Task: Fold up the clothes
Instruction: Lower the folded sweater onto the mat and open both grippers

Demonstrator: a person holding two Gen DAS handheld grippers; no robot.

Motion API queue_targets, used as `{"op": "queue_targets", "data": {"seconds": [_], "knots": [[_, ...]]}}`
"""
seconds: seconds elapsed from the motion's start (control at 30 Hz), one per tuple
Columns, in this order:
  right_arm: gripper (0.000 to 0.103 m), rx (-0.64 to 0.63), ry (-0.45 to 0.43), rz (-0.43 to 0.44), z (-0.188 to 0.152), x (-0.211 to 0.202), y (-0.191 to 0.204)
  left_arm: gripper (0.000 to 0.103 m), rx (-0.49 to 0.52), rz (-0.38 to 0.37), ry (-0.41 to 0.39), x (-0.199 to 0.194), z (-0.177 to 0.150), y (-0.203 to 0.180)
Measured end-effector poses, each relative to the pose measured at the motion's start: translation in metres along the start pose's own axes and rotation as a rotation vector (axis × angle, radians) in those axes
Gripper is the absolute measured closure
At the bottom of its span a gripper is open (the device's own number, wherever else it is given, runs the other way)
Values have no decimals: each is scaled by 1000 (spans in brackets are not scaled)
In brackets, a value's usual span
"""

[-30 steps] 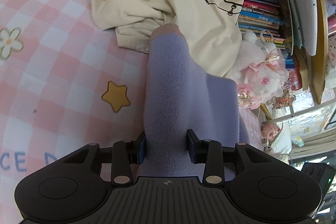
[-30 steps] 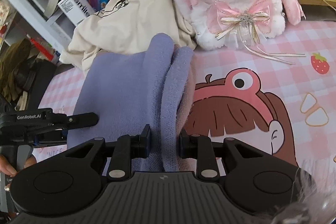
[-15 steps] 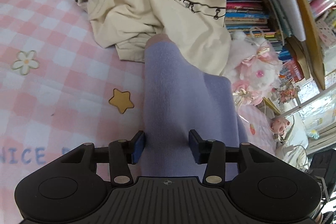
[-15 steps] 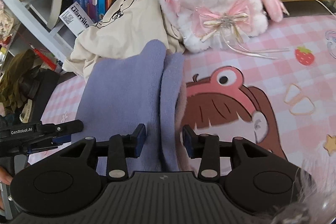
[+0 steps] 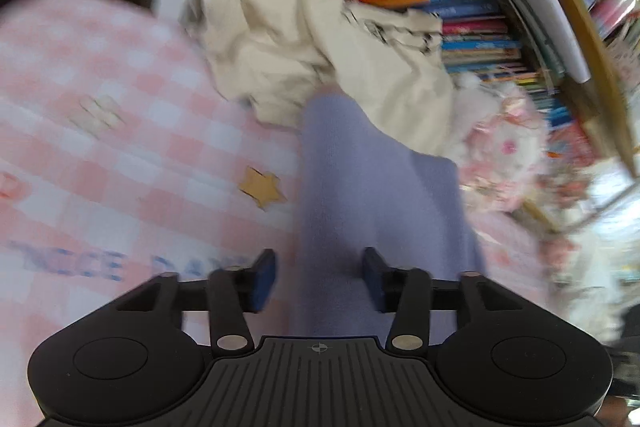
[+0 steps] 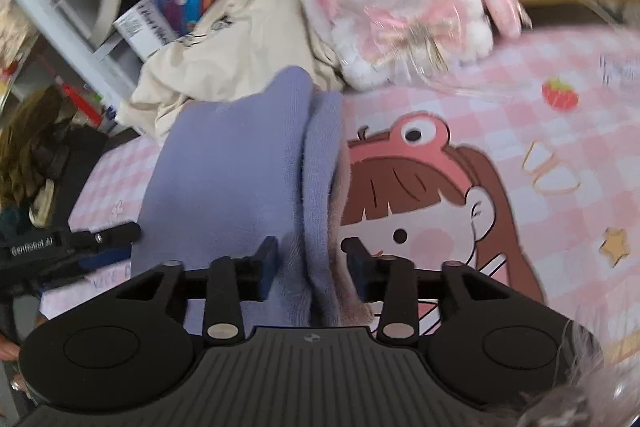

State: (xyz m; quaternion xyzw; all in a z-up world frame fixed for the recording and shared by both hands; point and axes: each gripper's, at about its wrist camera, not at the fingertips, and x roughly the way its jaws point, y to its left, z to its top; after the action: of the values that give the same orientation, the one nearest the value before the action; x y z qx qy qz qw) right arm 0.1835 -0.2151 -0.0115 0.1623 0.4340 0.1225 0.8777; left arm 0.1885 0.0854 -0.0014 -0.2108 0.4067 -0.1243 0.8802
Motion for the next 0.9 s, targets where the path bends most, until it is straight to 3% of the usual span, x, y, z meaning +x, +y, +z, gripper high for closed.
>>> {"op": "queue_targets", "data": {"seconds": [0.07,0.17,0.27,0.43,0.53,0.7,0.9], "knots": [[53,-58,-30,-12,-5,-11,6,46,63,58,-51,-13,-6,-13],[43,-122,-67,-48,-16,-28,14,36,137,84,-103,-33,-21,-31],[38,-174,-103,-95,-32,-46,21,28,186,117,-143,-51,-40,-48],[17,-240,-129,-180,-60,-74,30,26,130,174,-157,-76,-76,-62],[10,-254,-156,-197,-81,-92,31,23,132,202,-174,-91,-98,-70],[8,-258,-192,-232,-110,-113,30,19,241,266,-208,-105,-120,-85],[7,-266,-200,-281,-119,-120,24,9,280,326,-201,-106,-131,-92]]}}
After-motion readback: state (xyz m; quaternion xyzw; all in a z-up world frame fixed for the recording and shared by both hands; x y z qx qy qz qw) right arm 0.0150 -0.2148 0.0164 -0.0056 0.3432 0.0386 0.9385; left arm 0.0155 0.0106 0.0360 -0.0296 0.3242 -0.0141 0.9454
